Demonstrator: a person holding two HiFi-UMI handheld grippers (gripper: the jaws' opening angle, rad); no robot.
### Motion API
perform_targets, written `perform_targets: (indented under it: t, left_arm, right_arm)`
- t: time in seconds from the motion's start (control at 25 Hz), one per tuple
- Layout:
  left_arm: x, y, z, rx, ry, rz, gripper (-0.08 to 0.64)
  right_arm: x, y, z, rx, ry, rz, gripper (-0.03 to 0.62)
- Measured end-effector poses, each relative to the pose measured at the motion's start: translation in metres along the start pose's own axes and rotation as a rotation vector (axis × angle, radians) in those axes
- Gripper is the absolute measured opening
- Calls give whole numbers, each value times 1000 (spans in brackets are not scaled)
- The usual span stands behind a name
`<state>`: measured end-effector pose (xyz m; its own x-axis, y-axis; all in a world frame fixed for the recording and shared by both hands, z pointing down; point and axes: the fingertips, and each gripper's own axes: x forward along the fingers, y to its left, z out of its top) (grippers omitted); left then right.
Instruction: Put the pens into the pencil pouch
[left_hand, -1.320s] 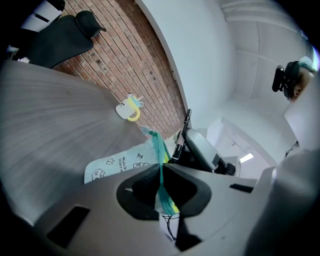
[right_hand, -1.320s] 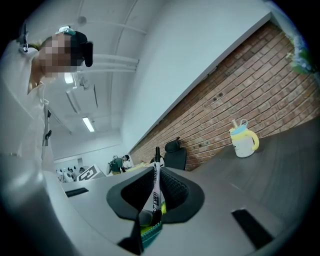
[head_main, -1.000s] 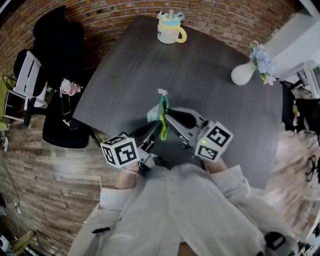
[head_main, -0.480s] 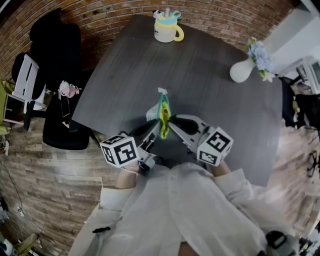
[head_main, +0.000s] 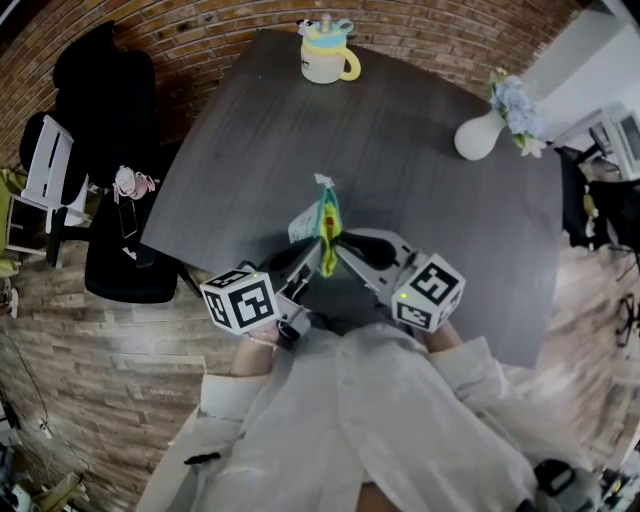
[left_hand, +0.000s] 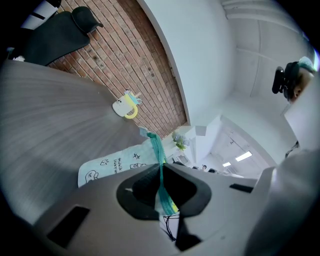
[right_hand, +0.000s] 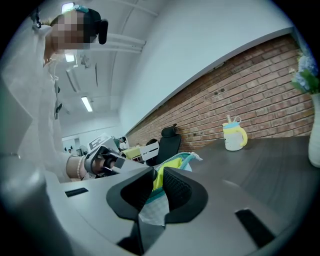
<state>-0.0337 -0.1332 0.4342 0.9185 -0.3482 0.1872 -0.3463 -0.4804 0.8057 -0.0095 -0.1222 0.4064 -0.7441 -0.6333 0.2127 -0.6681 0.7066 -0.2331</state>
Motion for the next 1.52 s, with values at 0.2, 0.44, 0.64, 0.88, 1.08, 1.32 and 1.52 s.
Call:
perform_targets:
  t: [0.2, 0.44, 0.64, 0.88, 1.08, 1.32, 1.52]
  left_arm:
    - [3, -1, -1, 2, 2, -2, 23]
    - [5, -1, 2, 41, 10, 11, 23]
    - [9, -4, 11, 102, 31, 27, 23]
    - [27, -7, 3, 148, 92, 21, 23]
    - [50, -8, -13, 204, 179, 22, 23]
    - [73, -12, -30, 226, 257, -2, 23]
    - [93, -8, -45, 277, 322, 36, 23]
  right_arm:
    - [-5, -5, 3, 1, -18, -29, 50]
    - [-19, -16, 15, 7, -87, -105, 55]
    - [-28, -26, 12, 25, -90, -133, 55]
    - [-38, -29, 0, 92, -73, -134, 54]
    - [-49, -33, -17, 152, -44, -155, 25]
    - [-73, -54, -29, 237, -44, -290, 8]
    - [-88, -69, -37, 292, -41, -355, 8]
